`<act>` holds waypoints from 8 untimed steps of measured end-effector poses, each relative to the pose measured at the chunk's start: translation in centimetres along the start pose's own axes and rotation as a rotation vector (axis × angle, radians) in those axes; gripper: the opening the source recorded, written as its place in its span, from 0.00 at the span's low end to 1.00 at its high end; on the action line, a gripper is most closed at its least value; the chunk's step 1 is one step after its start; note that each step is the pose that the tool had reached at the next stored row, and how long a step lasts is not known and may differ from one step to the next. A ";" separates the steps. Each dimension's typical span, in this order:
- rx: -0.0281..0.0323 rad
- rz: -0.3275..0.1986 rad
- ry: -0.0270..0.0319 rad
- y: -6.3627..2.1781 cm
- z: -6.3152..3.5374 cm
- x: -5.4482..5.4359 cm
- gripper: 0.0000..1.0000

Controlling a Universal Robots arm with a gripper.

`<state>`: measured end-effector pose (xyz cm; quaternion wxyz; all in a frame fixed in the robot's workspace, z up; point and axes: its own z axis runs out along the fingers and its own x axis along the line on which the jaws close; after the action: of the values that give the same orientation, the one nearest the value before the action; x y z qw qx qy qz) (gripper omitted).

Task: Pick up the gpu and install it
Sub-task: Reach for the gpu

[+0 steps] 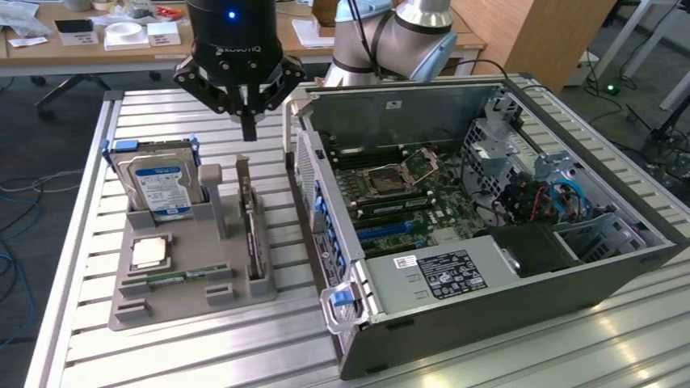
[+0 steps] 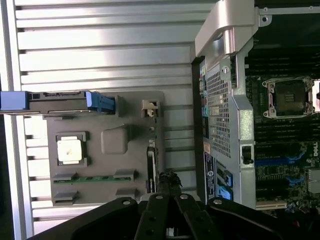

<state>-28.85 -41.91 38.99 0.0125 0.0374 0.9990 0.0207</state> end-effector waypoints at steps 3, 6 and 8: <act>0.0001 0.000 0.0000 -0.34 -0.01 0.1 0.11; 0.0002 0.000 0.0000 -0.70 -0.03 0.2 0.11; 0.0003 0.000 0.0000 -0.90 -0.04 0.2 0.11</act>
<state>-29.15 -42.79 38.99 0.0125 0.0374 0.9990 0.0206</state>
